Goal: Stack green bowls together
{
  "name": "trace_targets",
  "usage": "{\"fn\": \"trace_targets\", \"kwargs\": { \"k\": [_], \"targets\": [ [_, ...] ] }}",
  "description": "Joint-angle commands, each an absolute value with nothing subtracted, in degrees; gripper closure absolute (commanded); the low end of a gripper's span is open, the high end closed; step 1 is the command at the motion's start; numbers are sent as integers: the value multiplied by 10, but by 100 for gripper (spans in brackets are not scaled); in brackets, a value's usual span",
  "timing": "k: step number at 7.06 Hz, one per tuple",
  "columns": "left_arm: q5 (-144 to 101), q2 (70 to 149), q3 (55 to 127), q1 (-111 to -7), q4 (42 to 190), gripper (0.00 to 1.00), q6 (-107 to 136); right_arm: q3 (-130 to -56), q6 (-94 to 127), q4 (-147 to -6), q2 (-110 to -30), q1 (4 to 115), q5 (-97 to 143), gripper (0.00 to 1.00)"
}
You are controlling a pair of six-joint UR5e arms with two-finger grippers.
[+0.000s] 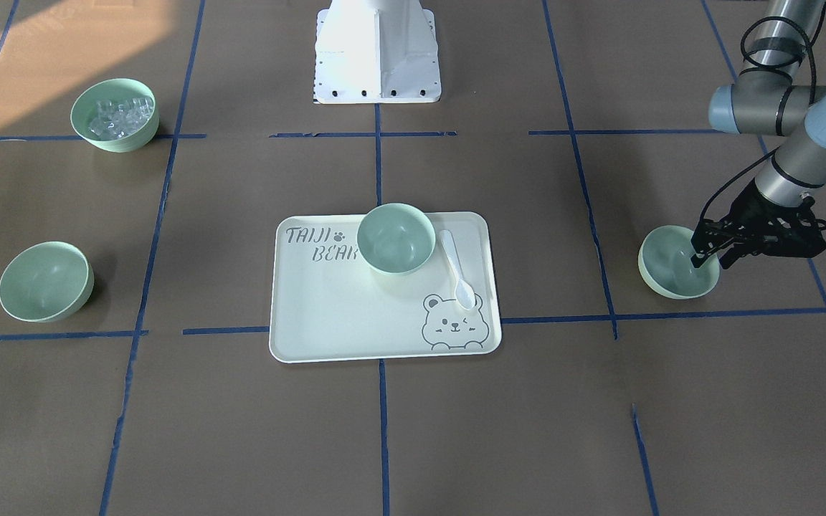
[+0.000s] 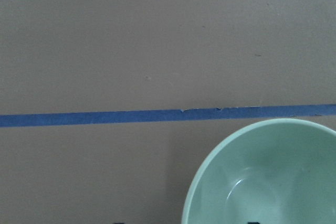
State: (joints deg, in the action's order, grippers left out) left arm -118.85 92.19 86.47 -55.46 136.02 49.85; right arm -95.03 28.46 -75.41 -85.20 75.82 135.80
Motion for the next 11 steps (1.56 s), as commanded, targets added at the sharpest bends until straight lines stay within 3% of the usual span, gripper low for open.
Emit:
{"fn": "trace_targets", "kwargs": {
  "k": [1,4,7,11],
  "targets": [
    [-1187,919,865,-555,1367,100,499,-951,288,-754,-852,756,1359,0],
    [-1254,913,913,-572,1356,100,502,-939,288,-753,-851,735,1355,0],
    [-1277,949,994,-602,1242,100,565,-935,310,-752,-839,687,1303,0],
    [-1275,1024,1012,-601,1164,100,614,-831,426,-526,-852,630,1260,0]
  ]
}}
